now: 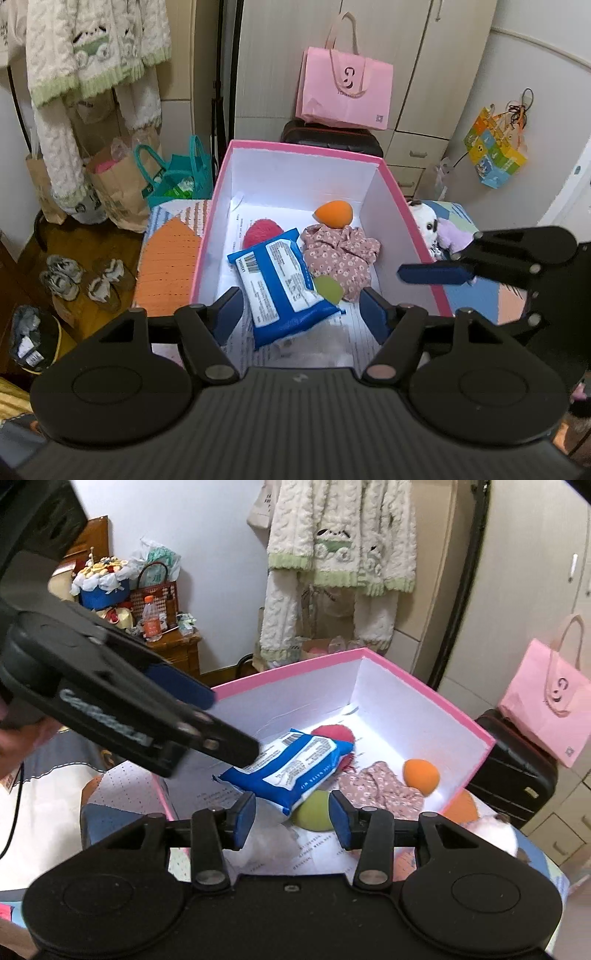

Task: Organize soft objects
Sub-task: 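Open the left gripper to drop the wipe pack into the box, then withdraw both tools up and away from the pink box, then move the left gripper down onto the lavender plush toy and close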

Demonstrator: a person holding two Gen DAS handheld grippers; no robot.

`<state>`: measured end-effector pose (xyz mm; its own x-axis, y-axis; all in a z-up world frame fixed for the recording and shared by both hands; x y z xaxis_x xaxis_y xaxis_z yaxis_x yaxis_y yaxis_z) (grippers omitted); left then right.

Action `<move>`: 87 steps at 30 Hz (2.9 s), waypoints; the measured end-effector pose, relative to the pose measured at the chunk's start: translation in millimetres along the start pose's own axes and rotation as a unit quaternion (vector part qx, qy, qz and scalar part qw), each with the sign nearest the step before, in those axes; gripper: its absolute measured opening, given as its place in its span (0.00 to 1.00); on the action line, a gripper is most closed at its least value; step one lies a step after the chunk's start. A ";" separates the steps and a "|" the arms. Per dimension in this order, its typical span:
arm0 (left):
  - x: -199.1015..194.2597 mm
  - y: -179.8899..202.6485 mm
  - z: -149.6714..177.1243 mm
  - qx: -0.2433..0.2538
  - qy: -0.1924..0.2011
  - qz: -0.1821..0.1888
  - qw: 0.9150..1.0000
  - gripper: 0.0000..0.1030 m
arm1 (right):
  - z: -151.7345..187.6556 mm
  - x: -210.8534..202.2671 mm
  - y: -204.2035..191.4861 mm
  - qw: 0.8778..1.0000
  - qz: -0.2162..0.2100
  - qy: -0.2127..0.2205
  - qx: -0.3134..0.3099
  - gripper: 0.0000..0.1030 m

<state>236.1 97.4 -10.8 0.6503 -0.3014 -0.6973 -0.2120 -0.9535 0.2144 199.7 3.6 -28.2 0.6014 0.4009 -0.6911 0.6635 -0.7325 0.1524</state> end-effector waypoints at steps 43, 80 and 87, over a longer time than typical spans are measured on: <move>30.5 209.7 47.9 0.124 -0.023 0.142 0.982 0.92 | 171.3 -153.4 96.1 0.994 0.085 0.065 0.037 0.75; 225.3 236.6 28.5 -0.003 0.005 0.097 0.995 0.78 | 195.9 1.5 219.1 0.998 0.005 0.063 0.024 0.96; 231.1 236.7 29.9 -0.005 -0.002 0.101 0.995 0.60 | 199.3 9.1 224.1 0.997 -0.021 0.062 0.040 0.92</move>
<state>314.4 -197.7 -141.7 0.5921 -0.4872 -0.6419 -0.3311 -0.8733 0.3574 265.1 -266.5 -141.1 0.6276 0.4926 -0.6029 0.6539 -0.7538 0.0649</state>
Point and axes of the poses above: each gripper's, at about its wrist camera, not at the fingertips, and x roughly the way its jaws point, y to its right, z to its underside, the point moved 4 cm from there along x, roughly the way its jaws point, and after that the axes turned 6 degrees about -x, right-handed, at the moved point
